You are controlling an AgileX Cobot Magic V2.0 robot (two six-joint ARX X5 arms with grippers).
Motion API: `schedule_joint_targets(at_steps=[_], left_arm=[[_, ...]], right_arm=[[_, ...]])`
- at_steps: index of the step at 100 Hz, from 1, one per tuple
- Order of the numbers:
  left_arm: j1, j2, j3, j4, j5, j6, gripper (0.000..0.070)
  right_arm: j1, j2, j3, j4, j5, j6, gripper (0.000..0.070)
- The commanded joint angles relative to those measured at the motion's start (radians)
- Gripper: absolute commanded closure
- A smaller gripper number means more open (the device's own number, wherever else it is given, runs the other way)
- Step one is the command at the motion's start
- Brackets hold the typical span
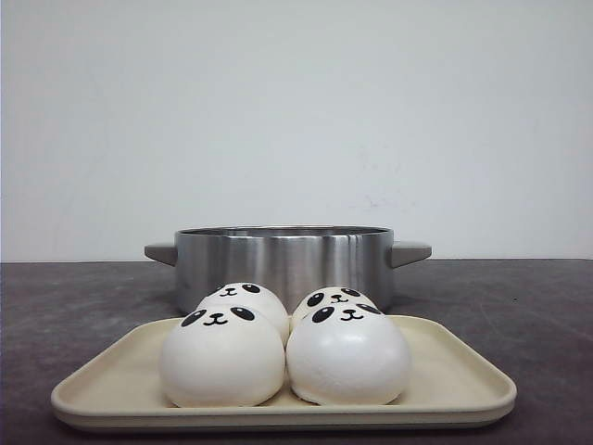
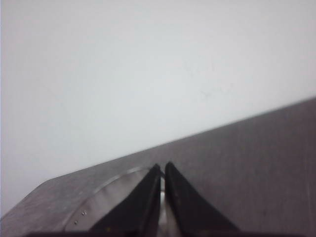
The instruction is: Steam buns
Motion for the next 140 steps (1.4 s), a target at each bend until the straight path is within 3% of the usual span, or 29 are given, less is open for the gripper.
schedule_joint_targets(at_steps=[1,15,28,39,43,52,56,67,76,90,106,119,140], left_arm=[[-0.001,0.066,0.088,-0.004,0.019,0.015,0.0697],[-0.027,0.251,0.274,-0.036,0.132,0.129,0.0697],[-0.066,0.397,0.442,-0.126,0.168,0.224,0.0697],[-0.090,0.481,0.538,-0.171,0.193,0.217,0.0680],[-0.095,0.499,0.557,-0.172,0.210,0.202,0.0640],[-0.101,0.521,0.569,-0.170,0.230,0.180,0.0475],[-0.101,0.526,0.569,-0.186,0.230,0.180,0.0387],[-0.101,0.536,0.569,-0.243,0.230,0.180,0.0181],[-0.102,0.538,0.569,-0.294,0.230,0.181,0.0102],[-0.111,0.539,0.569,-0.373,0.225,0.193,0.0103],[-0.182,0.539,0.569,-0.399,0.211,0.204,0.0103],[-0.254,0.539,0.569,-0.400,0.211,0.204,0.0103],[-0.335,0.538,0.569,-0.442,0.211,0.204,0.0104]], right_arm=[[0.002,0.077,0.138,-0.097,-0.002,-0.143,0.0693],[0.002,0.248,0.392,-0.223,-0.035,-0.296,0.0693],[0.002,0.340,0.522,-0.225,-0.159,-0.288,0.0693],[0.002,0.367,0.550,-0.230,-0.222,-0.254,0.0670],[0.002,0.367,0.550,-0.242,-0.234,-0.228,0.0567],[0.002,0.378,0.550,-0.279,-0.267,-0.181,0.0158],[0.003,0.383,0.550,-0.298,-0.294,-0.169,0.0084],[0.031,0.409,0.550,-0.328,-0.313,-0.169,0.0082],[0.066,0.454,0.552,-0.333,-0.293,-0.162,0.0082],[0.171,0.573,0.589,-0.410,-0.218,-0.174,0.0083],[0.405,0.738,0.657,-0.540,-0.015,-0.185,0.0083],[0.591,0.890,0.704,-0.649,0.123,-0.119,0.0082],[0.724,1.142,0.725,-0.682,0.124,0.034,0.0083]])
